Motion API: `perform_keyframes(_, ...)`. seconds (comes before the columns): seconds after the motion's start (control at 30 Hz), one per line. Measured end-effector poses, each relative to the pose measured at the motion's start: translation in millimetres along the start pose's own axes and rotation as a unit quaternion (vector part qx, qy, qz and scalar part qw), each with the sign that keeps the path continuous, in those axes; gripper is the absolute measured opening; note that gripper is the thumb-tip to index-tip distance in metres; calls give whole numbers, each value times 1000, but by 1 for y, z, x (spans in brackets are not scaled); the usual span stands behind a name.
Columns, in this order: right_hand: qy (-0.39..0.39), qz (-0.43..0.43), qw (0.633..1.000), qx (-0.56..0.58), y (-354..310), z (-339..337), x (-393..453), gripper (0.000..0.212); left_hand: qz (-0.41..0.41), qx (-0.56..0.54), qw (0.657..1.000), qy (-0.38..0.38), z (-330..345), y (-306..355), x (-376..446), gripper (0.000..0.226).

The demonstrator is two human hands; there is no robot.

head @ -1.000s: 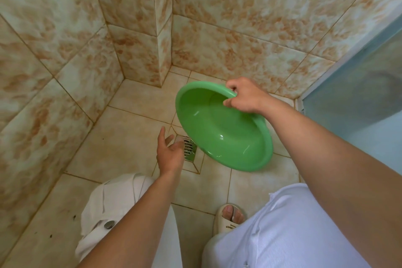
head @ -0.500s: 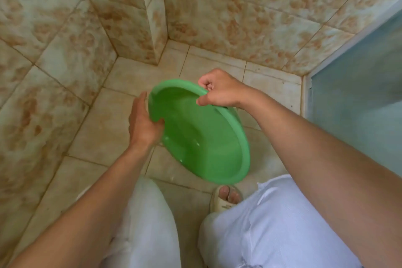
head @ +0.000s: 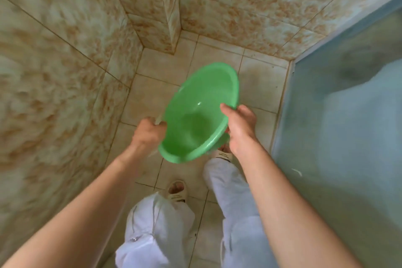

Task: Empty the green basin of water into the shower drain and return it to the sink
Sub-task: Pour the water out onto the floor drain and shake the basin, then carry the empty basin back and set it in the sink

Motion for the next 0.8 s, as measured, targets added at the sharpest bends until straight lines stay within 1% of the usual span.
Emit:
perform_keyframes(0.07, 0, 78, 995, 63, -21, -13, -42, 10, -60, -21, 998, -7, -24, -15, -36, 49)
perform_keyframes(0.1, 9, 100, 992, 72, -33, -25, -69, 9, -75, -31, 997, -17, -35, -19, -57, 50)
perform_keyframes(0.17, 6, 129, 987, 92, -48, -44, -114, 16, -93, -86, 991, -39, -51, -25, -89, 52)
perform_keyframes(0.23, 7, 155, 978, 136, -56, -63, -156, 19, -87, -132, 985, -72, -62, -20, -118, 43)
perform_keyframes(0.3, 22, 175, 967, 182, -56, -81, -191, 20, -70, -148, 983, -84, -70, -12, -143, 32)
perform_keyframes(0.43, 51, 224, 940, 252, -38, -105, -239, 14, -40, -174, 981, -73, -78, 1, -182, 32)
perform_keyframes(0.5, 48, 242, 925, 289, -31, -117, -255, 14, -40, -162, 982, -94, -71, 2, -196, 31)
perform_keyframes(0.67, 35, 266, 909, 318, -15, -155, -283, 16, -36, -100, 989, -105, -47, -9, -223, 28)
perform_keyframes(0.8, 61, 282, 893, 346, 15, -204, -300, 17, -40, -70, 989, -121, 1, -17, -249, 23)
Point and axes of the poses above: each hand's wrist, its own x-axis towards the middle knuckle, its own z-axis out of the palm, y = z × x, the point moved 9 cm from there along x, towards the middle knuckle, and after that the axes turned 7 degrees about -z, right-handed, at the moved point
